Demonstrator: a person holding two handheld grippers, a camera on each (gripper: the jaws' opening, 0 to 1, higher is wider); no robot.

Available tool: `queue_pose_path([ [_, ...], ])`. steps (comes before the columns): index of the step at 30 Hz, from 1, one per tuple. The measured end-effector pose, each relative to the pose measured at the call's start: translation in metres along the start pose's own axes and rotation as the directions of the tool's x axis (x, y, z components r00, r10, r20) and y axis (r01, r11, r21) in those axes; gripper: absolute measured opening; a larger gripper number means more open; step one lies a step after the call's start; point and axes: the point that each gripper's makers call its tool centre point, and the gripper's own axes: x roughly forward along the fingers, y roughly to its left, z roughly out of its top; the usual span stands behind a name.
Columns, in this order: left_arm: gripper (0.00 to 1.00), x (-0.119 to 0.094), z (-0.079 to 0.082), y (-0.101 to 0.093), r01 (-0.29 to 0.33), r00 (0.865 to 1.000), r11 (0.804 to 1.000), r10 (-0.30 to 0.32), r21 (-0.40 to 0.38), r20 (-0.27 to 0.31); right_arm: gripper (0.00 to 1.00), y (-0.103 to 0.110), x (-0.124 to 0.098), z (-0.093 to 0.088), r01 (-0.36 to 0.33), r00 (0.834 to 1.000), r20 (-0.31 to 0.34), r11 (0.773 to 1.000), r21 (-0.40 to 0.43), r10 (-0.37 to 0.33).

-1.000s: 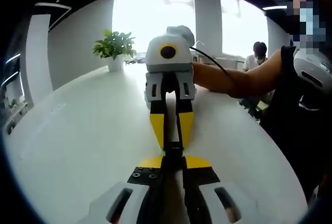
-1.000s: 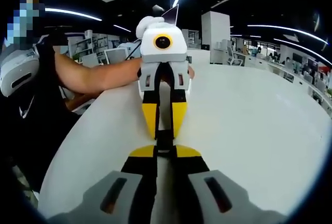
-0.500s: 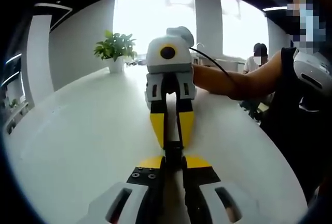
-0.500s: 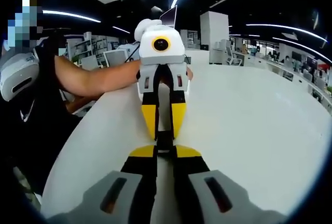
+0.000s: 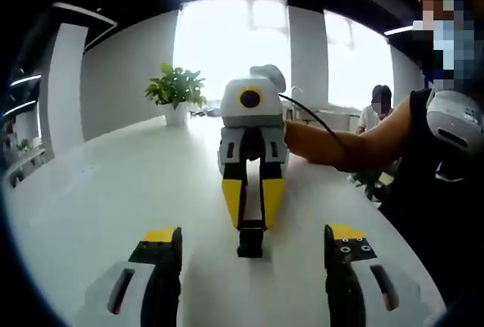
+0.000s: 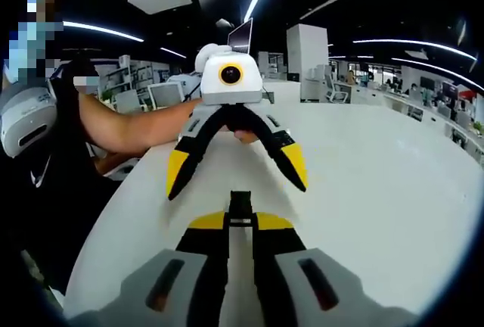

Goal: Snap the two parts of the plastic buckle together until the buckle closes and remains connected.

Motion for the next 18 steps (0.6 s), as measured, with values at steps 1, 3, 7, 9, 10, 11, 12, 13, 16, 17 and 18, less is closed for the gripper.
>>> queue_pose_path([
  [1, 0.99, 0.0, 0.002, 0.003, -0.012, 1.0, 1.0, 0.012, 0.001, 0.009, 0.09, -0.001, 0.0, 0.0, 0.002, 1.0, -0.001, 1.0, 0.0, -0.002],
  [3, 0.99, -0.003, 0.003, 0.008, -0.034, 0.999, 0.999, 0.034, 0.01, 0.013, 0.09, -0.001, 0.0, 0.0, 0.005, 1.0, 0.0, 1.0, 0.001, -0.005],
  [7, 0.99, -0.009, 0.008, 0.015, -0.056, 0.998, 0.998, 0.056, -0.013, 0.032, 0.09, -0.003, -0.001, 0.002, 0.018, 1.0, 0.008, 1.0, -0.003, -0.018],
  [9, 0.99, -0.009, 0.009, 0.018, -0.069, 0.997, 0.997, 0.07, -0.023, 0.035, 0.09, -0.006, -0.002, 0.004, 0.033, 0.999, 0.015, 0.999, -0.005, -0.033],
  [10, 0.99, -0.01, 0.008, 0.024, -0.097, 0.995, 0.995, 0.098, -0.025, 0.027, 0.09, -0.007, -0.002, 0.004, 0.039, 0.999, 0.017, 0.999, -0.004, -0.039],
  [11, 0.99, -0.01, 0.006, 0.027, -0.117, 0.993, 0.993, 0.118, -0.025, 0.014, 0.09, -0.008, -0.003, 0.004, 0.042, 0.999, 0.02, 0.999, 0.0, -0.042],
  [12, 0.99, -0.01, 0.005, 0.03, -0.129, 0.992, 0.991, 0.129, -0.026, 0.007, 0.09, -0.009, -0.003, 0.005, 0.046, 0.999, 0.022, 0.999, 0.003, -0.046],
  [13, 0.99, -0.011, 0.001, 0.033, -0.144, 0.99, 0.989, 0.143, -0.043, -0.008, 0.09, -0.009, -0.004, 0.005, 0.05, 0.998, 0.023, 0.999, 0.005, -0.05],
  [16, 0.99, -0.013, -0.002, 0.039, -0.163, 0.986, 0.985, 0.162, -0.048, -0.023, 0.09, -0.012, -0.004, 0.005, 0.062, 0.998, 0.023, 0.998, 0.013, -0.062],
  [17, 0.99, -0.014, -0.003, 0.04, -0.174, 0.985, 0.984, 0.173, -0.048, -0.025, 0.09, -0.013, -0.005, 0.005, 0.065, 0.998, 0.021, 0.998, 0.013, -0.066],
  [18, 0.99, -0.015, -0.002, 0.042, -0.183, 0.983, 0.982, 0.182, -0.044, -0.023, 0.09, -0.014, -0.005, 0.005, 0.067, 0.997, 0.022, 0.998, 0.013, -0.068],
])
